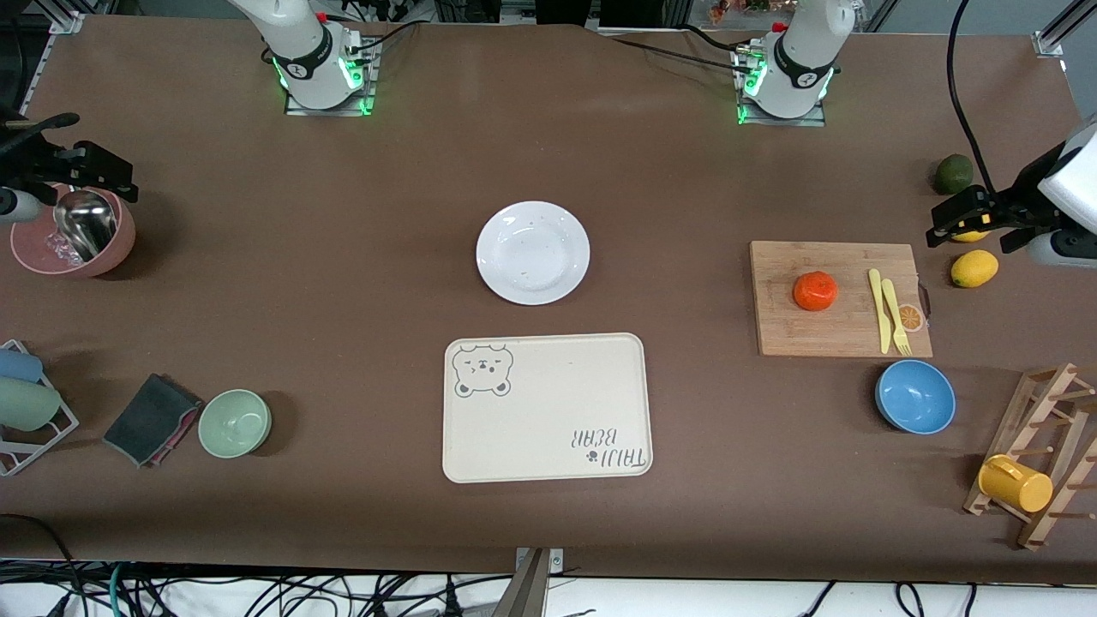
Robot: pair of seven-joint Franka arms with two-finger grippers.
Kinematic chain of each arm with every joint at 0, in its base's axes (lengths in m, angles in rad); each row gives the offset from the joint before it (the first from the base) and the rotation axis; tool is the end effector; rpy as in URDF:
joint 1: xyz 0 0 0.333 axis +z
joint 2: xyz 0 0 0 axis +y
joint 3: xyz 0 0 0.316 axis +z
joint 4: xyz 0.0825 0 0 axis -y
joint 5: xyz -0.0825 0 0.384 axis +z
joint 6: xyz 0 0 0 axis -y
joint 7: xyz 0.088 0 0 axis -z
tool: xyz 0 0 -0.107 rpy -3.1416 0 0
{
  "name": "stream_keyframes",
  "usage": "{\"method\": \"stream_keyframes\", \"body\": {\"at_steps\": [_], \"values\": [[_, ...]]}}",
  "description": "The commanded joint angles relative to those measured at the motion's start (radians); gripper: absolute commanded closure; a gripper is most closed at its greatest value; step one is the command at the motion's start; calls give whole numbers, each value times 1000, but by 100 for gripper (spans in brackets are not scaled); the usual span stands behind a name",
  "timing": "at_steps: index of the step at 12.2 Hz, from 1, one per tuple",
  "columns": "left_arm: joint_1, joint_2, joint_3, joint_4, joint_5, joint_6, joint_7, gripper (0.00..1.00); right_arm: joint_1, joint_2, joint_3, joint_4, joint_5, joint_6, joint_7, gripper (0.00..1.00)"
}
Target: Place orange and plate with both arms
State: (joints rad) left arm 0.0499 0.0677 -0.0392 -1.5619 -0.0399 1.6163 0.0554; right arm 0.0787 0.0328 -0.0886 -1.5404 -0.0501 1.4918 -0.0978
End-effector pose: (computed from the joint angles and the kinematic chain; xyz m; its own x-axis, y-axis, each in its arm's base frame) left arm 0.5784 0.0028 0.5944 0.9990 -0.0428 -0.0109 -0.0423 -0.9982 0.0431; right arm 0.5559 -0.0104 0.6141 0.9928 0.0836 -0.0859 0.0876 -0.9951 0.0448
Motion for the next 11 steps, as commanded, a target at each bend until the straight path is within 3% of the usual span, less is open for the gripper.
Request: {"method": "stream_keyframes", "body": {"at_steps": [1, 11], "values": [[1, -8, -1, 9, -11, -16, 12, 0, -2, 4, 3, 20, 0, -21, -2, 0], [-5, -6, 2, 11, -9, -16, 12, 0, -2, 6, 3, 20, 0, -21, -2, 0]]}}
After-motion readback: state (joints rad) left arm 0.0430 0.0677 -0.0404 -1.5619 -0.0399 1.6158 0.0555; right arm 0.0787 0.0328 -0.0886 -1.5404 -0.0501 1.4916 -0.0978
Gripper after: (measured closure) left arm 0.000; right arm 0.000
